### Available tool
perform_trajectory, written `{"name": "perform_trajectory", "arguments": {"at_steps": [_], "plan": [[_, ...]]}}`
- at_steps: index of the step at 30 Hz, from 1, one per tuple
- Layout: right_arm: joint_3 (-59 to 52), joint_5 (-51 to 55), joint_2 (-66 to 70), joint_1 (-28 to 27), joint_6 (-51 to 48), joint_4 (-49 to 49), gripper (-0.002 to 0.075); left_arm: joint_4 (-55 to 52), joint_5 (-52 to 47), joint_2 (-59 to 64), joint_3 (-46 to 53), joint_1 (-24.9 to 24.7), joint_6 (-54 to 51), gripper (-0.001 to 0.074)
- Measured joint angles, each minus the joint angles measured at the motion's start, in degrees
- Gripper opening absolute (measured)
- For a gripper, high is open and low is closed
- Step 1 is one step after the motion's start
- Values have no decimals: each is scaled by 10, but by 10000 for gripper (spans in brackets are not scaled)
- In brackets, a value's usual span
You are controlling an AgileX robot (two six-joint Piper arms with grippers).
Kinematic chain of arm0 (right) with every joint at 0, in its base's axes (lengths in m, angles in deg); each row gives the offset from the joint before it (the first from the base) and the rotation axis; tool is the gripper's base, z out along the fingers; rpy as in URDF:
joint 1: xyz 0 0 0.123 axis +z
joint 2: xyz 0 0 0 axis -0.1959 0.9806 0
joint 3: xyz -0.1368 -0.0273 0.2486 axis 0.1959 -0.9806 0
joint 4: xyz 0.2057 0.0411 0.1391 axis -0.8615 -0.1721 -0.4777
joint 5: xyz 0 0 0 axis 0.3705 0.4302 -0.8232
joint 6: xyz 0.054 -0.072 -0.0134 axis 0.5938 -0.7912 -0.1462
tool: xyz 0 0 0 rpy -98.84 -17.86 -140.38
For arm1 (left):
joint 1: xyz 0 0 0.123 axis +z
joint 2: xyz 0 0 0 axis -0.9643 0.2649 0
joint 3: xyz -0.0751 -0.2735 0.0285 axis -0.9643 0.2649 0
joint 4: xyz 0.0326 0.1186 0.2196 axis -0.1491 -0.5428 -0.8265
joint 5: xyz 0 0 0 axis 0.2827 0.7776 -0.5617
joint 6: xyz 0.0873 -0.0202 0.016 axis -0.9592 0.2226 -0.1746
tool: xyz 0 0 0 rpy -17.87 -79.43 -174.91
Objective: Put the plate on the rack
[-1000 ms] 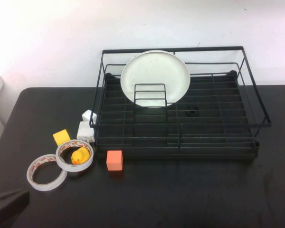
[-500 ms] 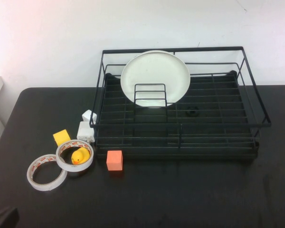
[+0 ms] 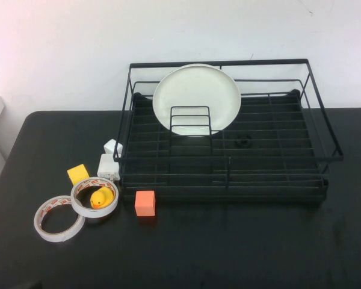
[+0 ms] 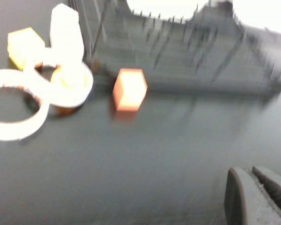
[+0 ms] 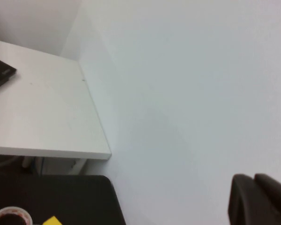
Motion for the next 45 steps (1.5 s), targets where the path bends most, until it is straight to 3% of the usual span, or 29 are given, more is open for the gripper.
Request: {"name": "perform_trajectory", "arguments": {"at_steps": [6,12,21,27,35,40,45], "plan": [[-137,0,-109,0,2,27,8,46,101,0,0,0,41,-1],[-339,-2,-258,0,-3,68,8,52,113,0,0,0,47,-1],[-751,-188,-550,0,-5,114,8,53,113,0,0,0,49,-1],[-950,-234,-682,0,15,114,8,53,113,0,0,0,49,-1],[-1067,-169,-764,0,38,149,8,53,113,0,0,0,50,-1],[-1122,-140,-781,0,234,209,8,53,113,0,0,0,50,-1],[-1161,-200,-783,0,294,371,8,53,108,0,0,0,50,-1]]}}
